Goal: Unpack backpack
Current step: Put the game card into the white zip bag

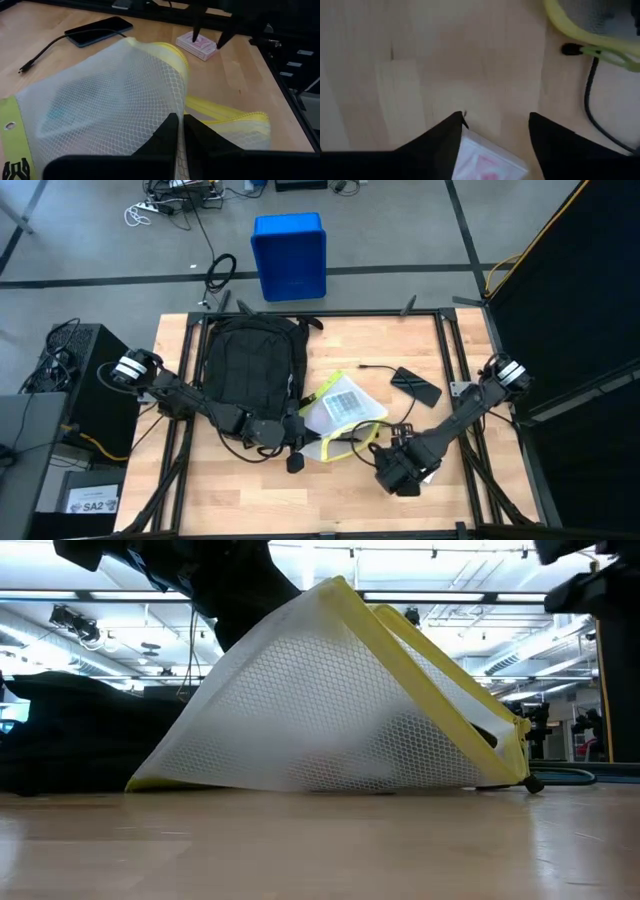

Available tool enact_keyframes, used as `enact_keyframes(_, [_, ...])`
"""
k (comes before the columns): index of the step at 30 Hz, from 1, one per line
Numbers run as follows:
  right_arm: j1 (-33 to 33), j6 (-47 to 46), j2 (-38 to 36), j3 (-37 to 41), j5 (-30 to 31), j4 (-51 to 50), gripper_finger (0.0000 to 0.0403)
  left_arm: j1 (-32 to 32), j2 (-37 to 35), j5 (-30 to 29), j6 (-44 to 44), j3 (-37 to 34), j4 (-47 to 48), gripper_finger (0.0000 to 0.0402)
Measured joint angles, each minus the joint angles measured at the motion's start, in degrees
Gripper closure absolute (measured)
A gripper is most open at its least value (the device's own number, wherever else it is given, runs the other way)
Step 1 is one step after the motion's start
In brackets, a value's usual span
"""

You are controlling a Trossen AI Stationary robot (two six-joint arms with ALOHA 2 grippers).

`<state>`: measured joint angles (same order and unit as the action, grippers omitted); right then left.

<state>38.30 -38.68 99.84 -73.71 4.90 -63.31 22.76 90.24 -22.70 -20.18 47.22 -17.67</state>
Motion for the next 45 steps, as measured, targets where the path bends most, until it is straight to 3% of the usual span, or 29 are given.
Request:
enact_keyframes(9, [2.2,-7.9,-7.7,11.4,1.2,3.9,0.0154,0.2,0.0,0.1,0.0,0.0,0.0,0.0402])
enact_keyframes(16, [2.2,-15.5,-24.1,21.7,-1.9,17.4,0.0165,0.2,0.0,0.3,0.2,0.0,0.0,0.0402])
enact_keyframes(22, [3.7,-15.4,-31.3,26.4,-1.7,16.5,0.0174,0.2,0.1,0.3,0.2,0.0,0.0,0.0402])
enact_keyframes(30, [8.9,8.0,-26.6,30.8,-3.1,16.6,0.0154,0.2,0.1,0.3,0.2,0.0,0.0,0.0402])
enact_keyframes(39, [12.3,13.1,-18.0,30.9,-3.6,15.6,0.0127,0.2,0.1,0.3,0.0,0.0,0.0,0.0402])
enact_keyframes(45, [12.3,12.9,-16.6,30.6,-5.0,13.6,0.0094,0.2,0.1,0.3,-0.4,0.0,0.0,0.0402])
